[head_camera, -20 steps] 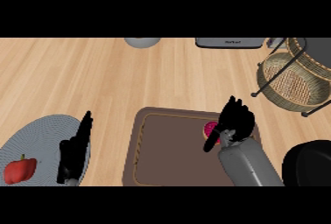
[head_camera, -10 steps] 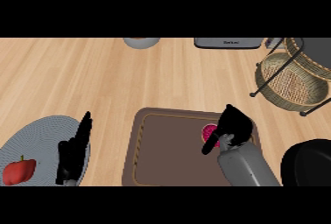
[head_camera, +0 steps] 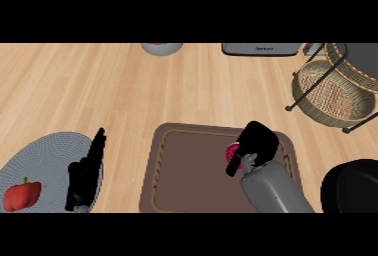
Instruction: Pick the cupcake from the tray and place it in the tiered basket
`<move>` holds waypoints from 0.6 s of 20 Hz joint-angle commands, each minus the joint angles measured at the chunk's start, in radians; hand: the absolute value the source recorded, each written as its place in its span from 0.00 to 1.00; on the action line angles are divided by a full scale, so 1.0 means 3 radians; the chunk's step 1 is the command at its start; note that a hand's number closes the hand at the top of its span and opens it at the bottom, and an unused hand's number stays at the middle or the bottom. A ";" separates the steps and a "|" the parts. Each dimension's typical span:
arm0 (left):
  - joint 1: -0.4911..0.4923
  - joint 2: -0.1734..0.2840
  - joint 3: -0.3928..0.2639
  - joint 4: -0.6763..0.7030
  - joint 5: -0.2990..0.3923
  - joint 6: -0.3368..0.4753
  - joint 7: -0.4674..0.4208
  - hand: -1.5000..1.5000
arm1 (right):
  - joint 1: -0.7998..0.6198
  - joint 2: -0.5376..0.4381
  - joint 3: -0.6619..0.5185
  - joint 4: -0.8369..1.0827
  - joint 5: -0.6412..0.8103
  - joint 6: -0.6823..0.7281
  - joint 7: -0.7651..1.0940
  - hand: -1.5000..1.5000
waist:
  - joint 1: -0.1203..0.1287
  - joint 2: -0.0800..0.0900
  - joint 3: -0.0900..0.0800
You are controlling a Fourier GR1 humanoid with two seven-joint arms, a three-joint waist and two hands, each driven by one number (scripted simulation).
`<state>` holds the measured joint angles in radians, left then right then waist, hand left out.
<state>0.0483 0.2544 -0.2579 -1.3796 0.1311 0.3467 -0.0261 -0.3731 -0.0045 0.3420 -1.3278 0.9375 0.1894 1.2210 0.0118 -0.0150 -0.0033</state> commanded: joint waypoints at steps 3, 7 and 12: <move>0.0098 -0.0109 -0.0093 -0.0012 -0.0071 0.0058 0.0055 0.50 | -0.0217 0.0015 0.0134 0.0259 0.0319 0.0207 0.0603 1.00 | -0.0001 0.0047 0.0008; 0.0051 0.0008 0.0125 0.0015 0.0035 0.0008 0.0109 0.50 | 0.0360 -0.0859 -0.0113 -0.0361 0.0074 0.0186 -0.0656 1.00 | -0.0110 0.0034 0.0012; 0.0261 -0.0023 0.0105 -0.0063 0.0021 0.0090 0.0036 0.50 | 0.0772 -0.1804 -0.0640 -0.0690 -0.0661 0.0201 -0.2283 1.00 | -0.0298 0.0003 0.0030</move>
<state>0.0886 0.2536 -0.2275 -1.4013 0.1338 0.3630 -0.0180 -0.2218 -0.3551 0.2499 -1.4801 0.8466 0.2352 0.7799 -0.0449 -0.0181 0.0043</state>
